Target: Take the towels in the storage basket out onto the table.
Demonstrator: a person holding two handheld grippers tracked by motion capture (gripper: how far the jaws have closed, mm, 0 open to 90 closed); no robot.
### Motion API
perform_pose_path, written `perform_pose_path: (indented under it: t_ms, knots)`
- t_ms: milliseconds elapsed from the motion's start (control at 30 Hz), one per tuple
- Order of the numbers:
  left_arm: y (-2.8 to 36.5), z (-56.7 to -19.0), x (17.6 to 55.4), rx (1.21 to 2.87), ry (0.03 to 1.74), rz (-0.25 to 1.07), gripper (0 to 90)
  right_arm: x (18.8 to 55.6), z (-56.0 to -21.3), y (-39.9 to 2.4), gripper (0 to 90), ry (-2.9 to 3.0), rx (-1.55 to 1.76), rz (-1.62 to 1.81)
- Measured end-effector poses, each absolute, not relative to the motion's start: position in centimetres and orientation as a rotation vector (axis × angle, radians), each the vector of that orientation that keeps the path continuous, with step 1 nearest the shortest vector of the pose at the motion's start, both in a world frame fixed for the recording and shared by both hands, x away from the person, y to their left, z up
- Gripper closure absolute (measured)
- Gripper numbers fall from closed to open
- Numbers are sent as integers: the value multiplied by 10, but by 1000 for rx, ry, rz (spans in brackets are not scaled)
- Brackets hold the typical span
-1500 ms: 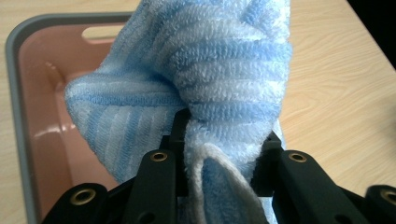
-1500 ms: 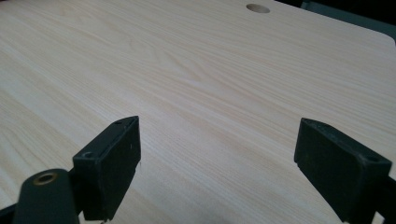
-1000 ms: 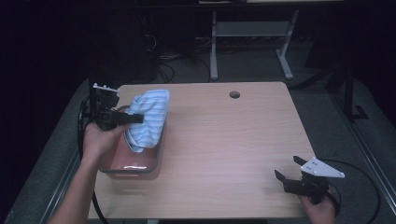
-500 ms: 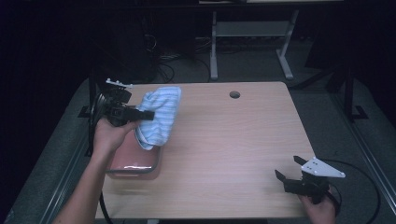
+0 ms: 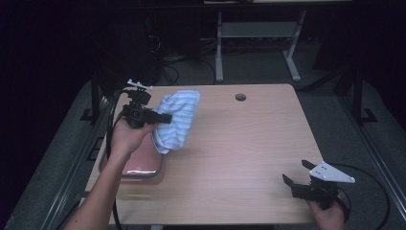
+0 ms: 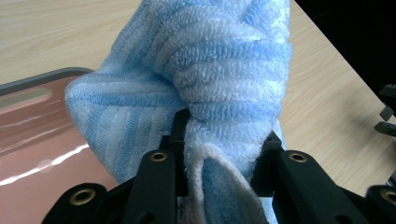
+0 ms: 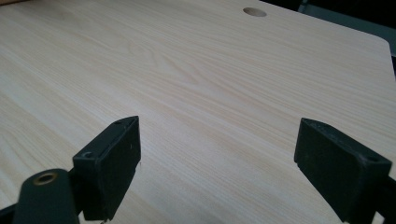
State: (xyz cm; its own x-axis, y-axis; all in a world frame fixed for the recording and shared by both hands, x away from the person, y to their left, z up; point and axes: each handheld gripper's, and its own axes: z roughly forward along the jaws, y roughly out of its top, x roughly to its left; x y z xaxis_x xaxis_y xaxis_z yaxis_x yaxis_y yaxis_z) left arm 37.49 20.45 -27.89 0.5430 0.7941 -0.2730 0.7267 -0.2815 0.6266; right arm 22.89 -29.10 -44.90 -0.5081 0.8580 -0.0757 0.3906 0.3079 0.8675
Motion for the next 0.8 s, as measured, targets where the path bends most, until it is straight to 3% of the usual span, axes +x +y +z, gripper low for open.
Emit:
perform_pose_path:
  t_ms: [800]
  knots:
    - [152, -295, 387, 2118, 1171, 69, 679, 229, -449, -291, 142, 2041, 1105, 1131]
